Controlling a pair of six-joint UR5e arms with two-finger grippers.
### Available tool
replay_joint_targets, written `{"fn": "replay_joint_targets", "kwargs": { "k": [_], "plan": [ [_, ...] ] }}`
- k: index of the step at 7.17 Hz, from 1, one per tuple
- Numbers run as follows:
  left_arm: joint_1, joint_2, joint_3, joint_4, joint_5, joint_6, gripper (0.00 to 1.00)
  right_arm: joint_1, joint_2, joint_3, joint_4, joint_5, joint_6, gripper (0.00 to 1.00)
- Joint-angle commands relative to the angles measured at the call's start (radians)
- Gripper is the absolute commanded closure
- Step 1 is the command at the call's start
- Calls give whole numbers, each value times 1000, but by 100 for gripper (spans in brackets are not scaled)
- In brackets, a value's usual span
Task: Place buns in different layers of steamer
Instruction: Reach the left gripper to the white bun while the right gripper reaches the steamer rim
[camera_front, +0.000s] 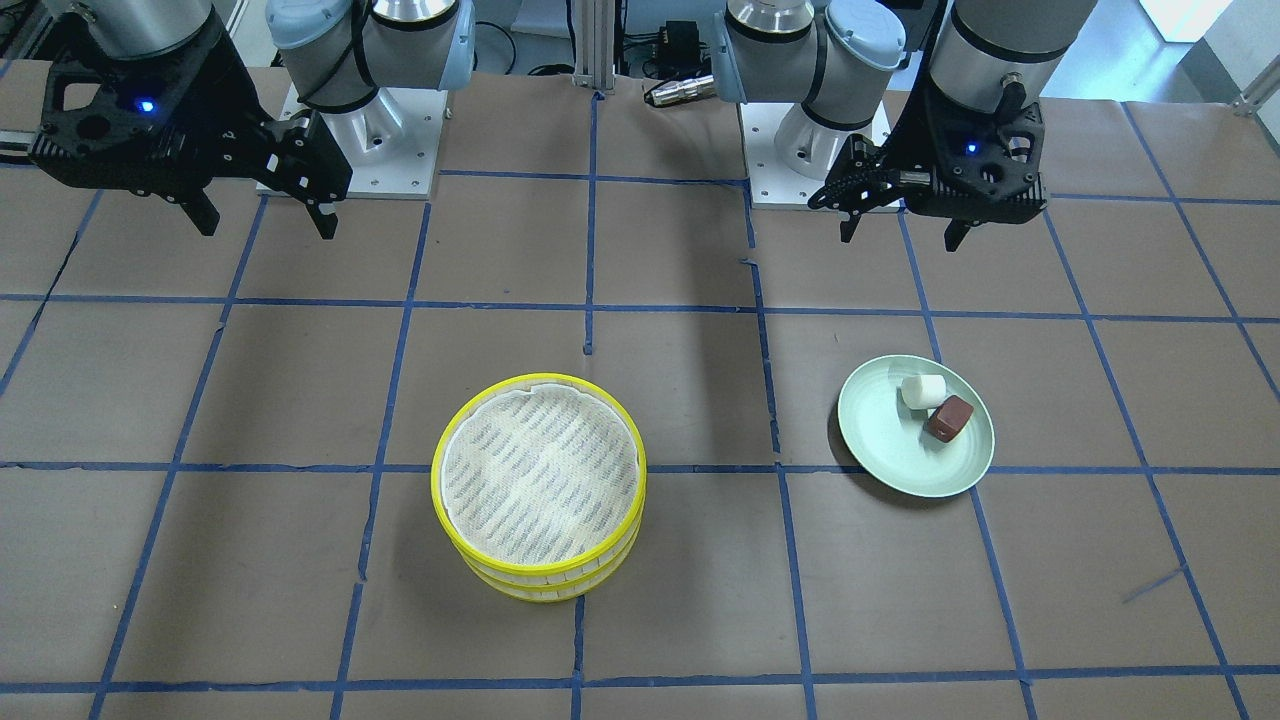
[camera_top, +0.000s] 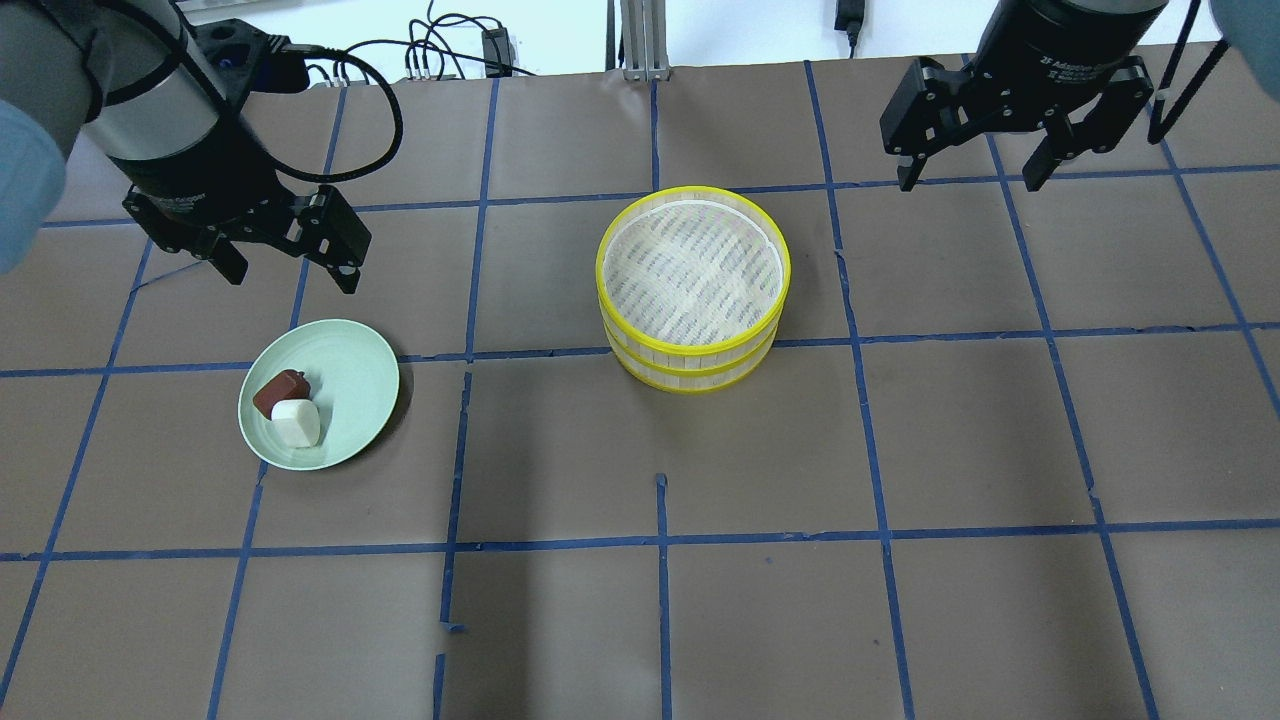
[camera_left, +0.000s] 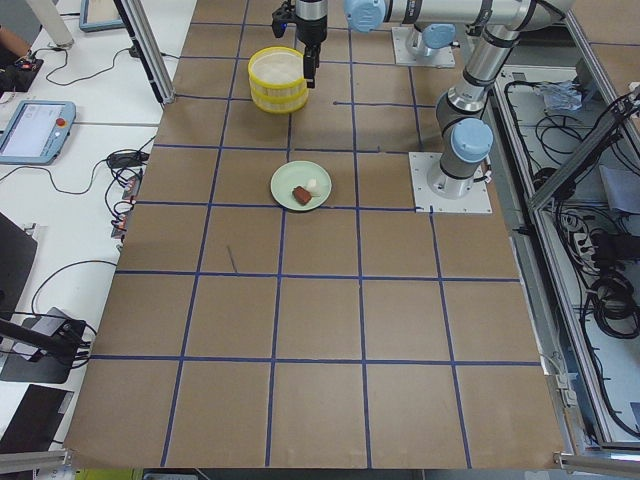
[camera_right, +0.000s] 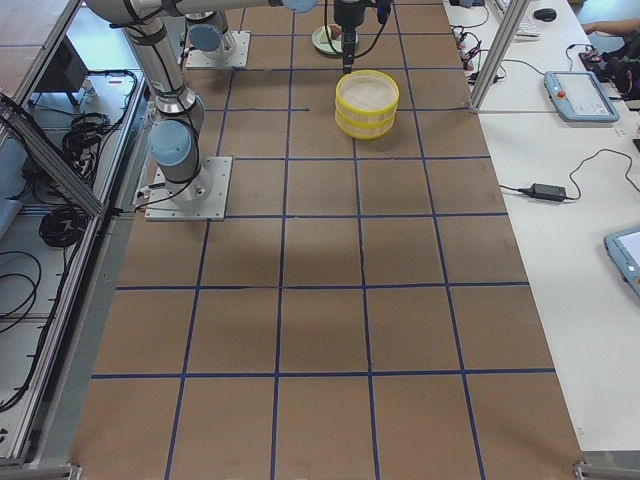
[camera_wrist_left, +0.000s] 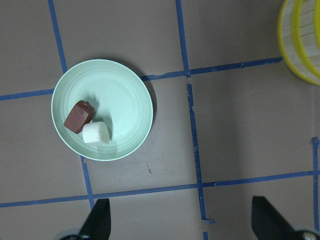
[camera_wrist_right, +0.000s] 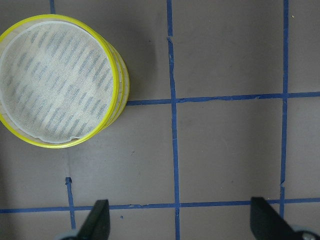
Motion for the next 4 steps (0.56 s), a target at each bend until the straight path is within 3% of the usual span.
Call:
{"fn": "replay_joint_targets", "kwargs": {
  "k": [1, 3, 4],
  "plan": [
    [3, 3, -1, 0, 6, 20, 0, -11, 0, -14, 9, -9, -5, 0],
    [43, 6, -20, -3, 14, 92, 0, -3, 22, 9, 11, -6, 10, 0],
    [124, -11, -68, 15, 9, 95, 0, 0, 61, 20, -3, 10, -4, 0]
  ]
}}
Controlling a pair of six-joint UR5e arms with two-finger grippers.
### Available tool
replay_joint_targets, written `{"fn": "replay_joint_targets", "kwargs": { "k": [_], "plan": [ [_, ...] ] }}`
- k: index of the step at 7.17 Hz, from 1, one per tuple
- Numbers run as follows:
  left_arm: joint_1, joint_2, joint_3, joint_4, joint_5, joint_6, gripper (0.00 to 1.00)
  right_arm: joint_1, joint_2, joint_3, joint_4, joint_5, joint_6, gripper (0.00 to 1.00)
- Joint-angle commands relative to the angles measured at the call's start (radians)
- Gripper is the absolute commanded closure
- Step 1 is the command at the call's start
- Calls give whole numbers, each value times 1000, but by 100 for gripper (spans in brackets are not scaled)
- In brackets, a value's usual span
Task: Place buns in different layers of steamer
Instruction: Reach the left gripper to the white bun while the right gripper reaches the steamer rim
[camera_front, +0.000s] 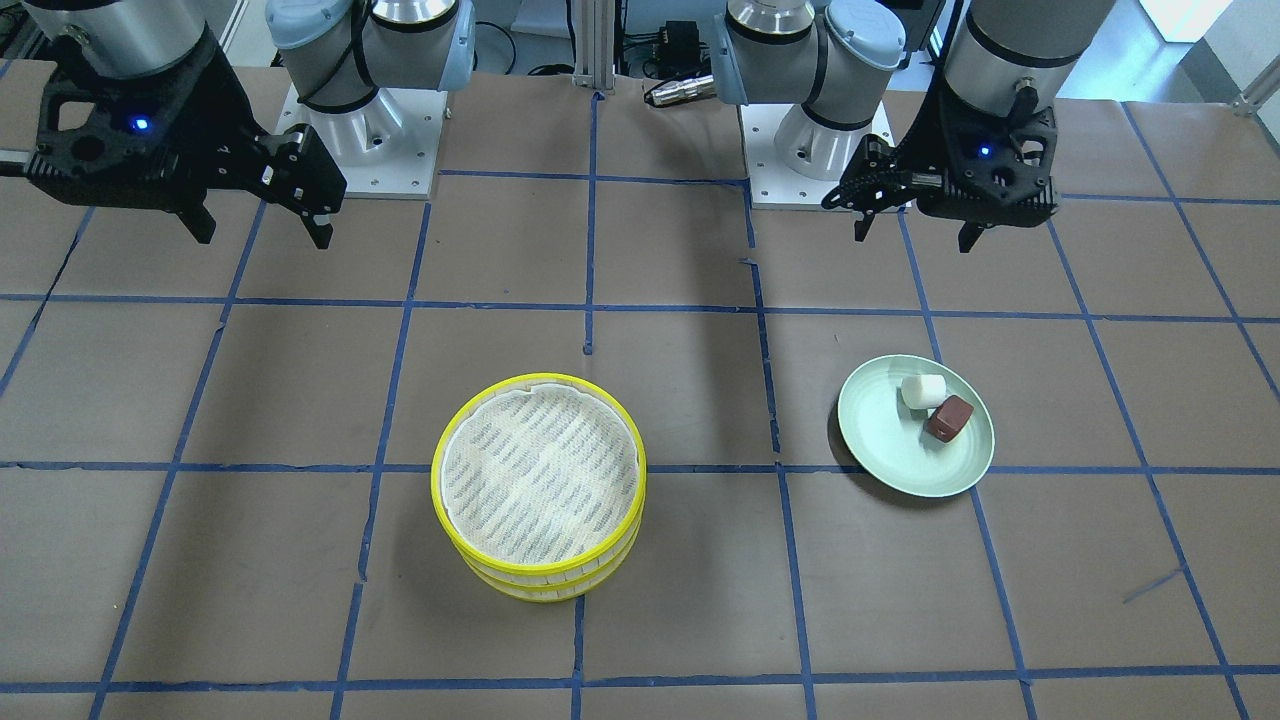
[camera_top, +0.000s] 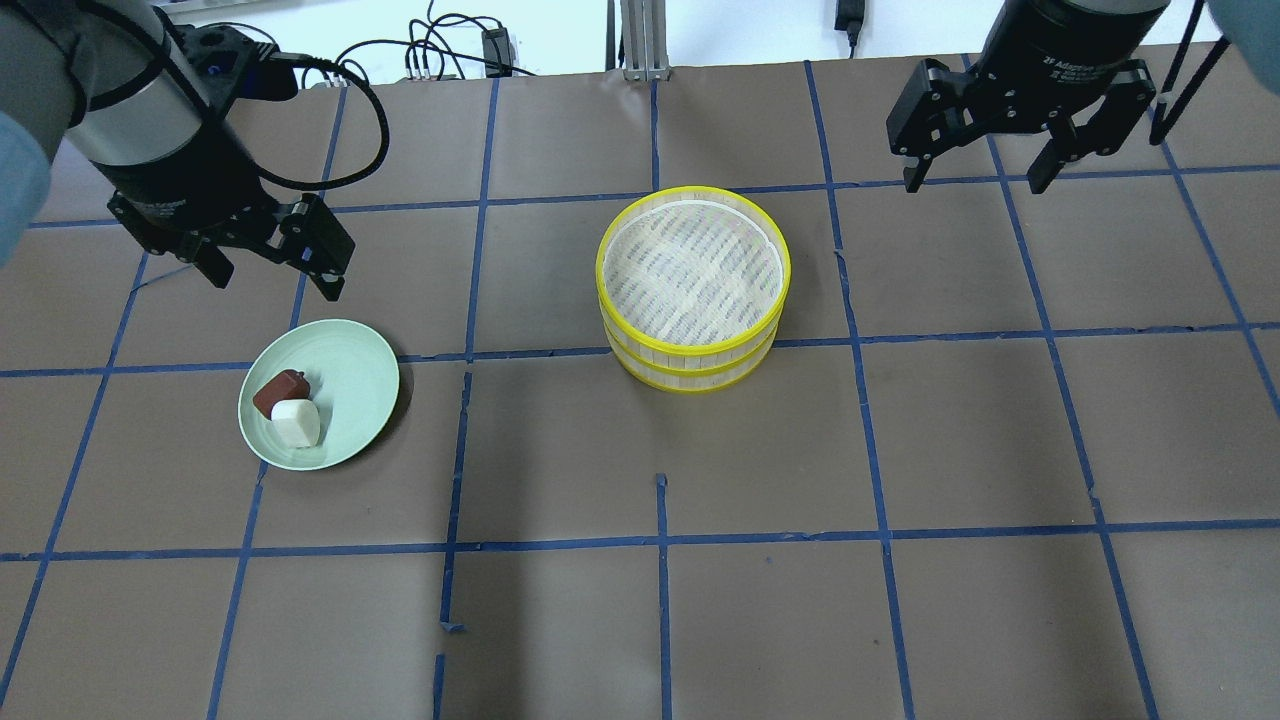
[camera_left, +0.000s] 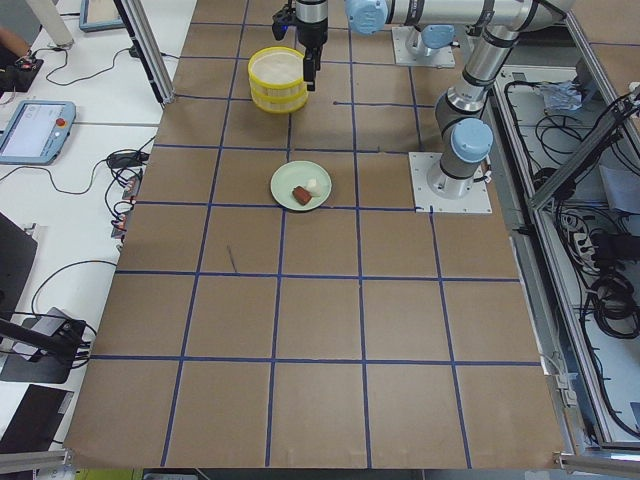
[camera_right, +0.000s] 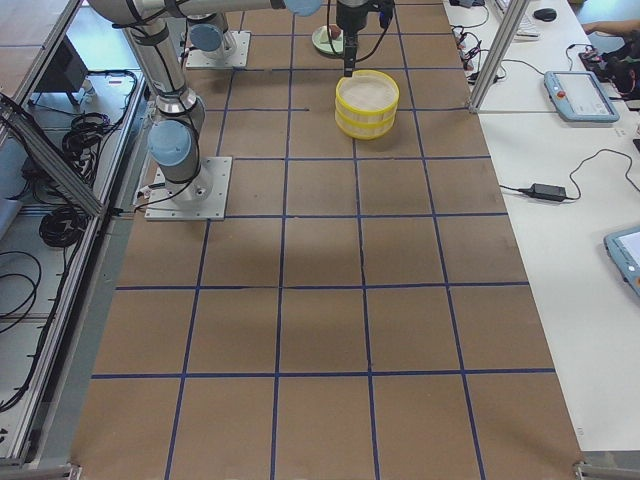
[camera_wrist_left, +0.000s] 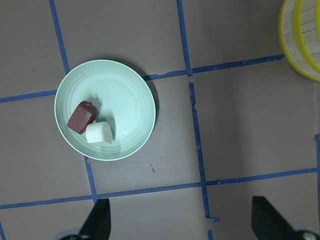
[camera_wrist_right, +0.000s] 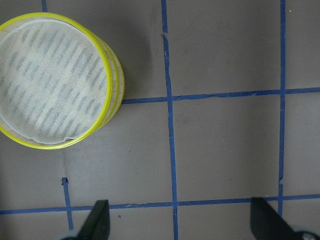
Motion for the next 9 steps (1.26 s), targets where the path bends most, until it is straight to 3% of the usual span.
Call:
{"fn": "replay_joint_targets", "kwargs": {
  "k": [1, 4, 5, 9],
  "plan": [
    [120, -28, -103, 73, -1, 27, 0, 15, 94, 19, -146, 13, -10, 0],
    [156, -182, -281, 409, 33, 51, 2, 90, 292, 28, -403, 13, 4, 0],
    [159, -220, -309, 471, 34, 47, 2, 99, 319, 42, -410, 13, -11, 0],
    [159, -298, -323, 471, 131, -19, 2, 157, 372, 75, -425, 12, -22, 0]
  ]
}}
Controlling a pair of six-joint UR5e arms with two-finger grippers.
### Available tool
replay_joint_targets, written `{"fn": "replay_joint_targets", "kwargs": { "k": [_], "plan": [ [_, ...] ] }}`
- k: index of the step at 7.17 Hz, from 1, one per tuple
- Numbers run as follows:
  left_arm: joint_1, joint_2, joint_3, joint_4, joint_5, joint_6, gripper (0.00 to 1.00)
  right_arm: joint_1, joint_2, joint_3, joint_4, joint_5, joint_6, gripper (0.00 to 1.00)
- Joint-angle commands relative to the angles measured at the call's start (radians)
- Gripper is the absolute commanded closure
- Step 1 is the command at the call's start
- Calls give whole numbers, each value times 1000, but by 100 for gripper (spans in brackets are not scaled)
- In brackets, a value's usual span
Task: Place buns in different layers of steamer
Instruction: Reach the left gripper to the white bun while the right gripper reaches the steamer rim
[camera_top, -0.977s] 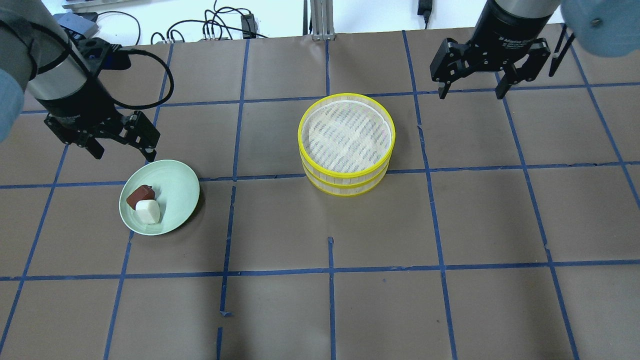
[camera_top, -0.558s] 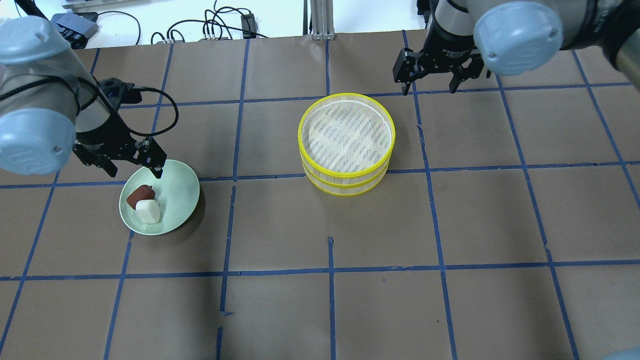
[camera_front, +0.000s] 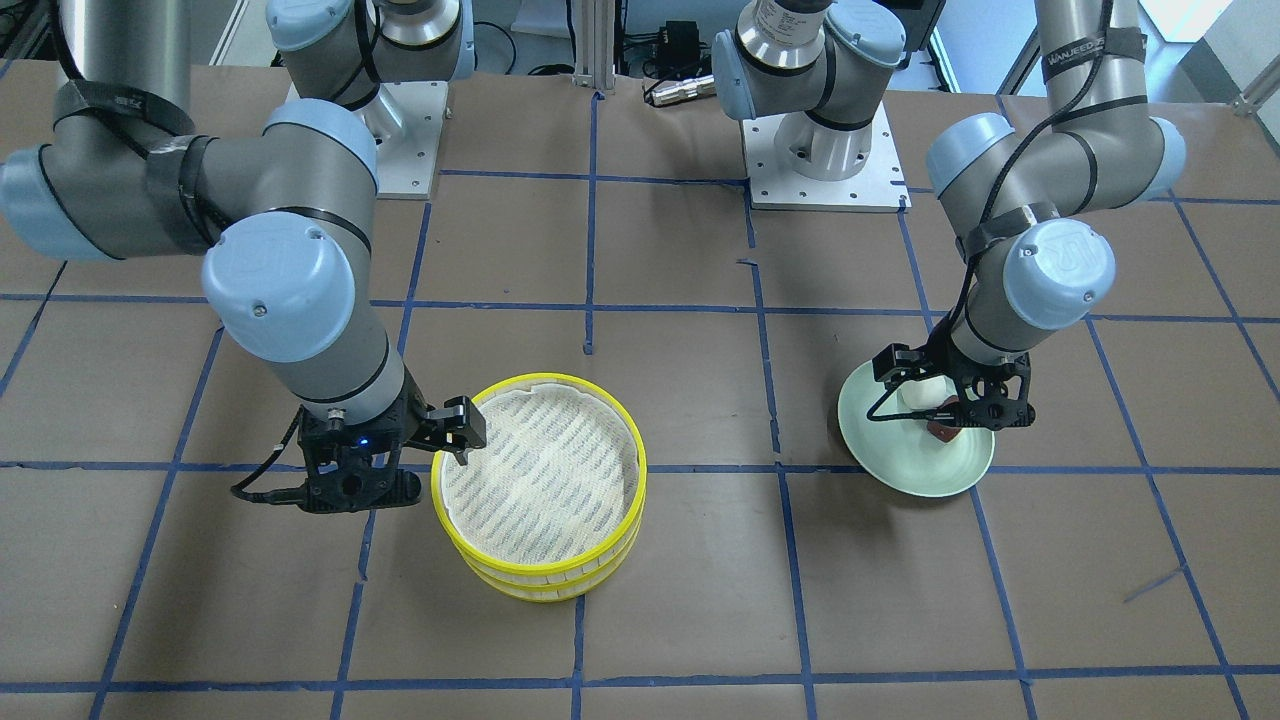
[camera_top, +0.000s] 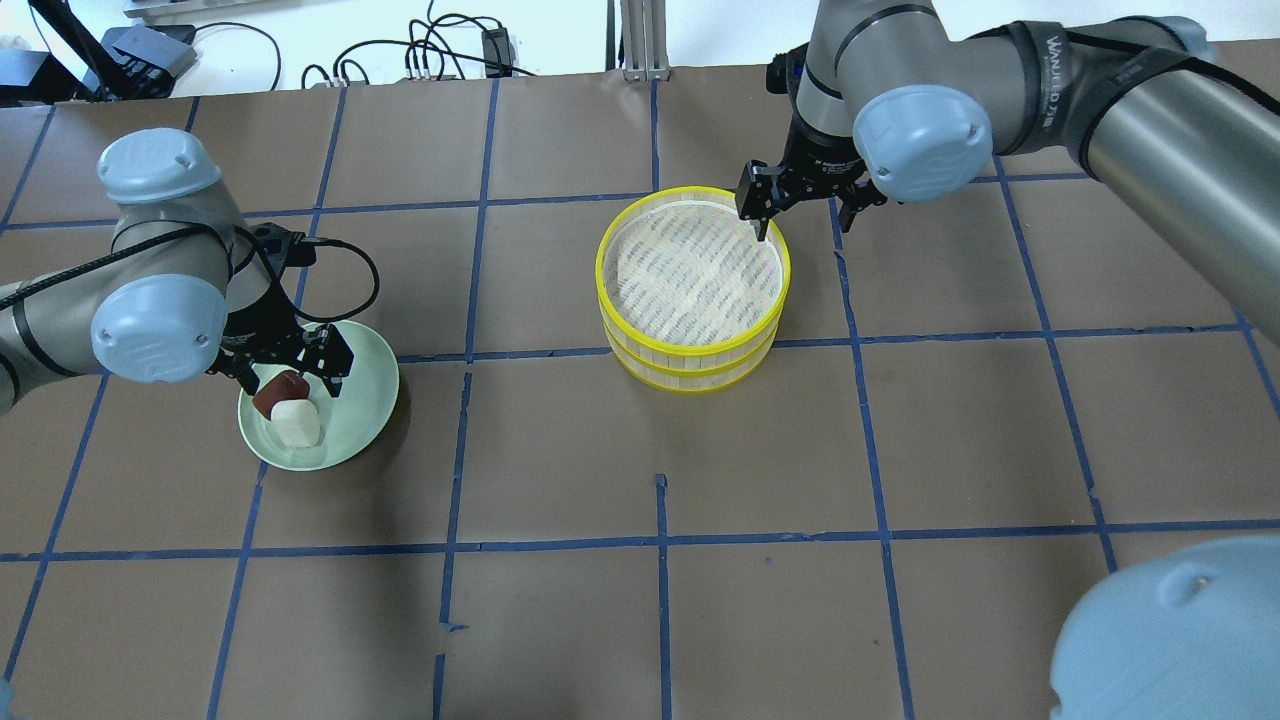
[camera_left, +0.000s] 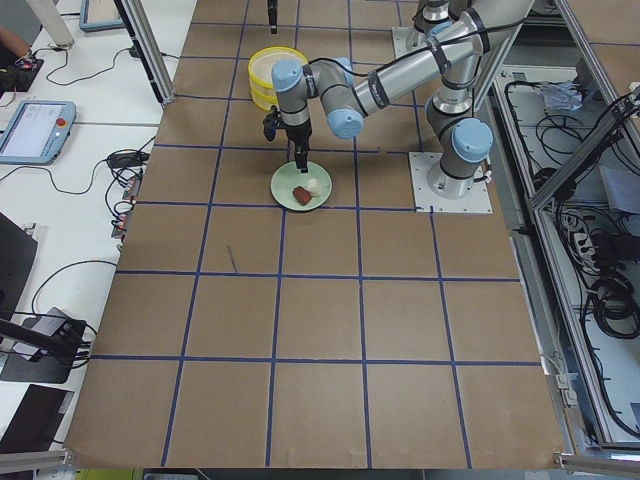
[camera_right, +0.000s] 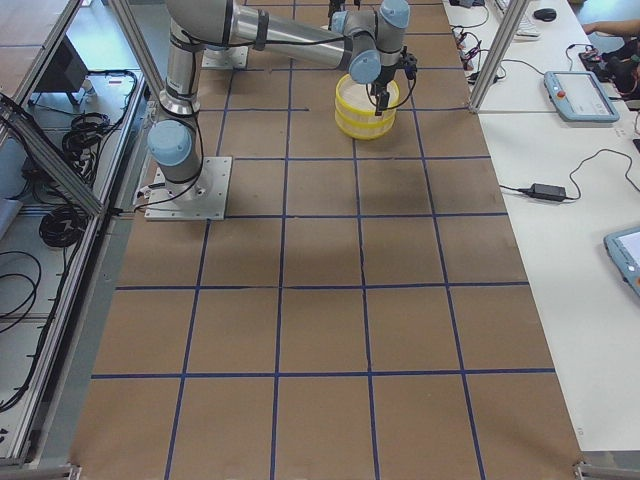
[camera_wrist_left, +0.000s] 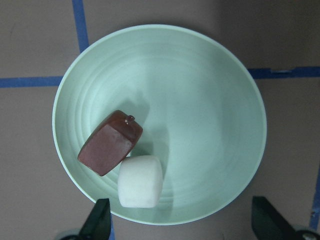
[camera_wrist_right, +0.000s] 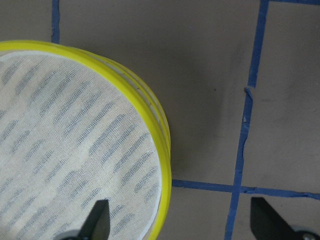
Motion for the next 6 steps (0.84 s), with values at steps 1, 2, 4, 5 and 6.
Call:
{"fn": "replay_joint_targets", "kwargs": {
  "k": [1, 2, 4, 5, 6],
  "plan": [
    [0, -33, -23, 1, 23, -36, 8, 16, 12, 46, -55, -12, 10, 0],
    [0, -46, -43, 4, 23, -68, 22, 16, 17, 60, -78, -15, 47, 0],
    [2, -47, -45, 3, 28, -89, 75, 16, 29, 71, -104, -15, 116, 13],
    [0, -46, -32, 4, 29, -95, 97, 16, 32, 71, -108, -15, 122, 31],
    [0, -23, -25, 12, 28, -110, 99, 16, 33, 71, -108, -15, 122, 64]
  ]
}}
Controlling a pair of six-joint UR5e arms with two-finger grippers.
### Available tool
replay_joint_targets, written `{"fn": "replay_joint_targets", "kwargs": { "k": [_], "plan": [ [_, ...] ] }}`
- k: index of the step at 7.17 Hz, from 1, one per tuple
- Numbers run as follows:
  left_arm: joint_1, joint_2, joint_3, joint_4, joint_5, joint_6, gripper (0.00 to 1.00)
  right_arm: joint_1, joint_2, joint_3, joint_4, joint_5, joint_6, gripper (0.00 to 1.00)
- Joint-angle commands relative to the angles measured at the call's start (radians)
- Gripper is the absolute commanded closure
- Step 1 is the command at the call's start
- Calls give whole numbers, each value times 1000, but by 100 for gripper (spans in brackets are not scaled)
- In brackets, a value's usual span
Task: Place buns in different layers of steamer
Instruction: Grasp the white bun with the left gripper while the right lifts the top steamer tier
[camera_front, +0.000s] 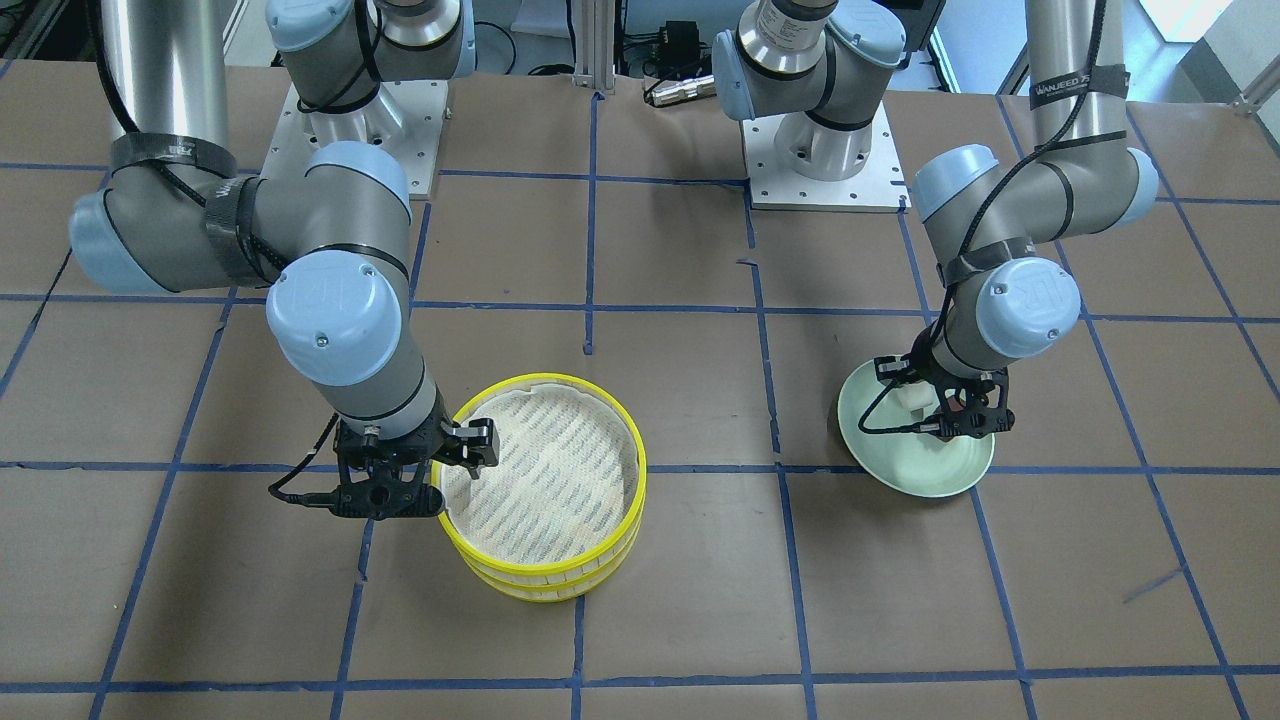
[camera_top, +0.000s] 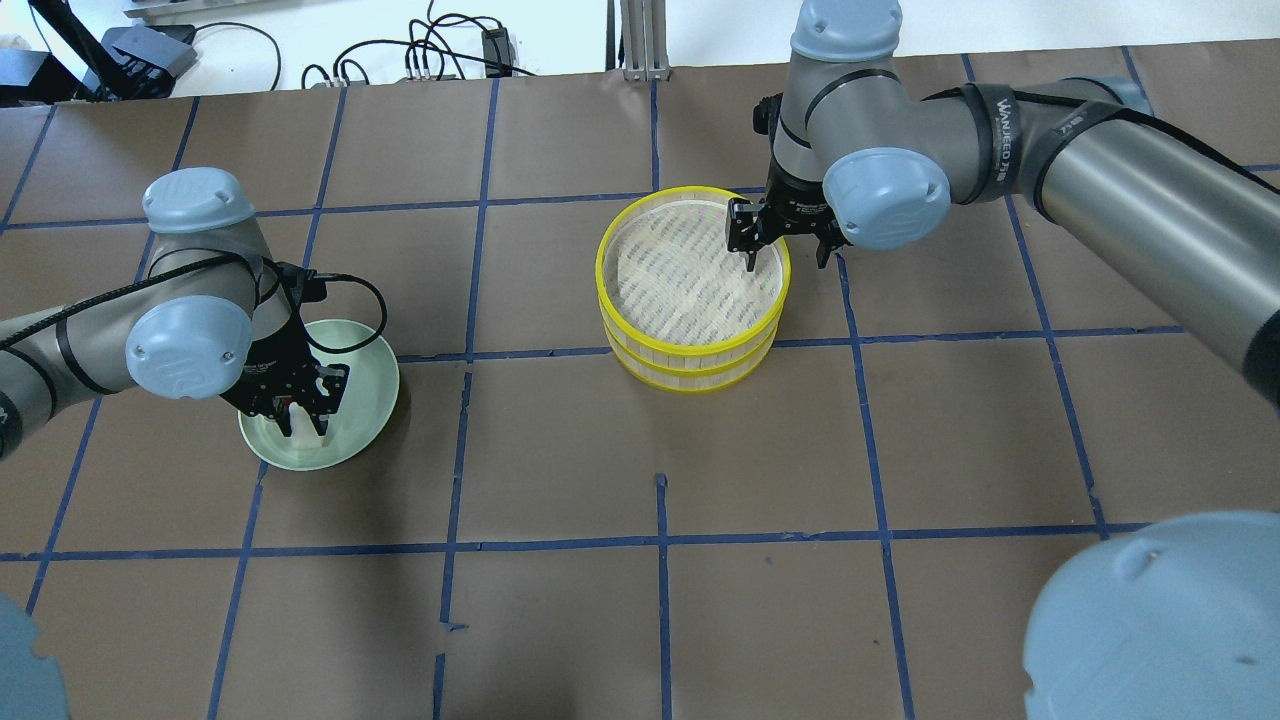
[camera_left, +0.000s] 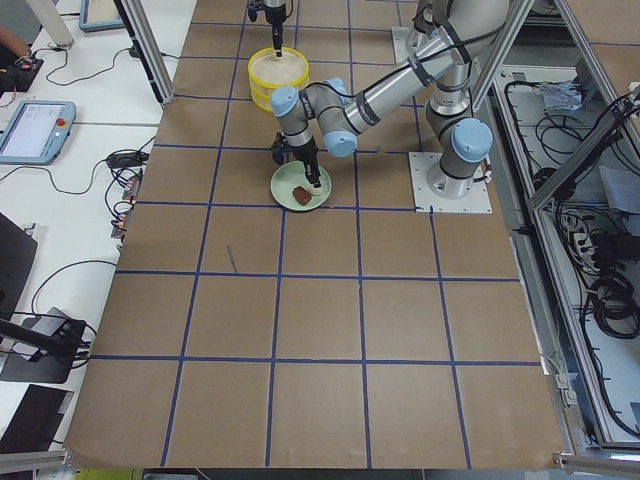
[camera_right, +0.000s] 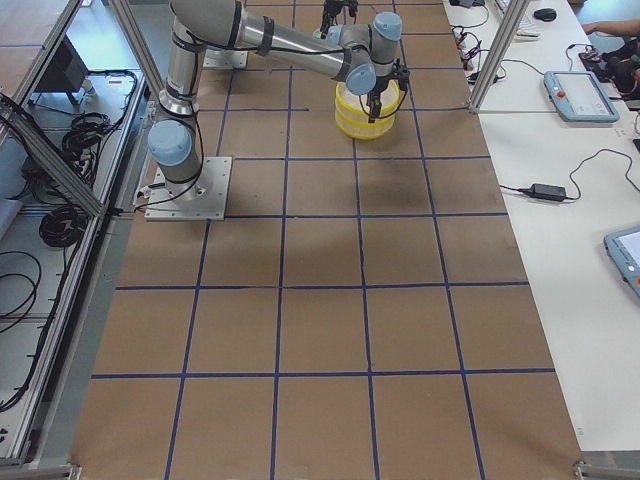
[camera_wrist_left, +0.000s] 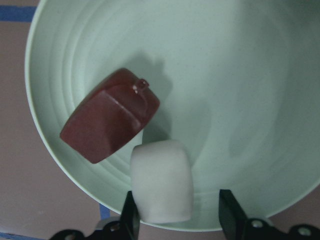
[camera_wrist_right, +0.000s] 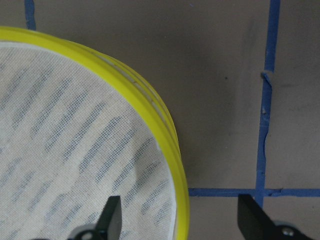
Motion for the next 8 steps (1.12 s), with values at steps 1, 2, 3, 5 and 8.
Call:
{"fn": "replay_joint_targets", "kwargs": {
  "k": [1, 2, 3, 5, 8],
  "plan": [
    [-4, 42, 19, 6, -3, -43, 100, -1, 5, 3, -3, -2, 1, 84],
    [-17, 70, 34, 9, -8, -76, 99, -3, 4, 1, -1, -2, 1, 92],
    [-43, 99, 54, -16, -23, -93, 99, -3, 5, 1, -1, -4, -7, 95],
    [-85, 130, 63, -11, -95, -112, 100, -6, -7, 0, 3, -22, -16, 99],
    [-109, 136, 171, -26, -302, -166, 99, -195, -113, -23, 150, -37, -227, 99]
  ]
}}
